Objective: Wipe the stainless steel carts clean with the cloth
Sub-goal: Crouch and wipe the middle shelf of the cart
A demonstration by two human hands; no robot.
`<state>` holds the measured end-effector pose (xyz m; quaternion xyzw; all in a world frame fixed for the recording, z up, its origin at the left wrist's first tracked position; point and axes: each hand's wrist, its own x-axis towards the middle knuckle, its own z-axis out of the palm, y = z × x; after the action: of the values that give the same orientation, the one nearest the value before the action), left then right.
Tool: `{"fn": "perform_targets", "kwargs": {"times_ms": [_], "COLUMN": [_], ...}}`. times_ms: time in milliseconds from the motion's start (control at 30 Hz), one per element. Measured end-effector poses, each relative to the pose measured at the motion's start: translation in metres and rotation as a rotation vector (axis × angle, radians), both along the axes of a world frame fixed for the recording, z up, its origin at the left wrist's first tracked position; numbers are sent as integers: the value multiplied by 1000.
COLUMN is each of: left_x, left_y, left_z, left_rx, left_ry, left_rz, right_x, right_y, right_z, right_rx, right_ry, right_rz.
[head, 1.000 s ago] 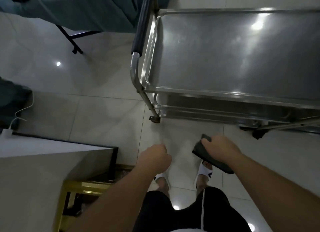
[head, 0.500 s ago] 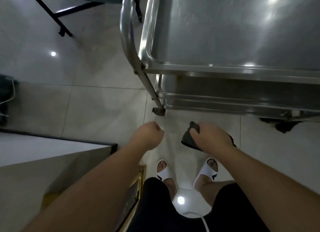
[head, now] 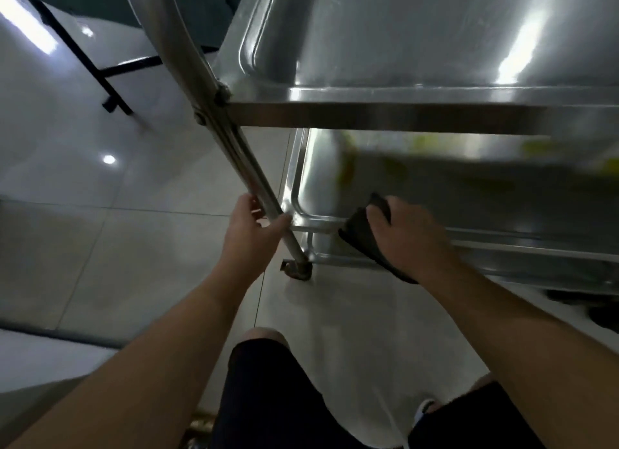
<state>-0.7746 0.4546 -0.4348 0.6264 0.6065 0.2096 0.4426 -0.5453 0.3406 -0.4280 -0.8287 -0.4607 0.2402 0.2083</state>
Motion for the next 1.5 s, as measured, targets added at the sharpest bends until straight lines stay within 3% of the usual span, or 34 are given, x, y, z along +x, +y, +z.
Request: {"fn": "perform_targets", "kwargs": {"times_ms": [200,367,433,533,600,733,833,1000,1133,1233,1367,1500], "left_x": [18,36,39,41,44,43,42,44,46,47,44,44], "left_y": [23,27,30,35,36,41,44,46,48,50,48,44], "left_z": [-12,-27,-35,-42,-43,-52,-55,-58,-59,-61,-59,-57], "left_rx": [249,338,360,413,445,465,492,501,519,551,546,566], "left_ry": [-274,-388,-393,-392,-395,-427,-416,-453,-469,-459,-475,-456], "left_rz": [56,152,192,245,260,267,256,258,268,278,253,223], "right_x": [11,-14,-38,-72,-77,-43,30,161,151,93,-9,-62], "right_y": [47,86,101,112,110,84,39,-31,2,68,163,200], "right_z": [-9,-13,-30,-69,-83,-93,-97,-88,-83,-85,-85,-80], "right_rx": [318,590,518,157,141,89,59,-214,-228,-118,-118,-68], "right_ry": [38,-122,-143,-233,-185,-385,-442,-368,-246,-297,-239,-191], "right_rz": [-106,-90,13,430,473,334,88,-320,-499,-365,-64,180]}}
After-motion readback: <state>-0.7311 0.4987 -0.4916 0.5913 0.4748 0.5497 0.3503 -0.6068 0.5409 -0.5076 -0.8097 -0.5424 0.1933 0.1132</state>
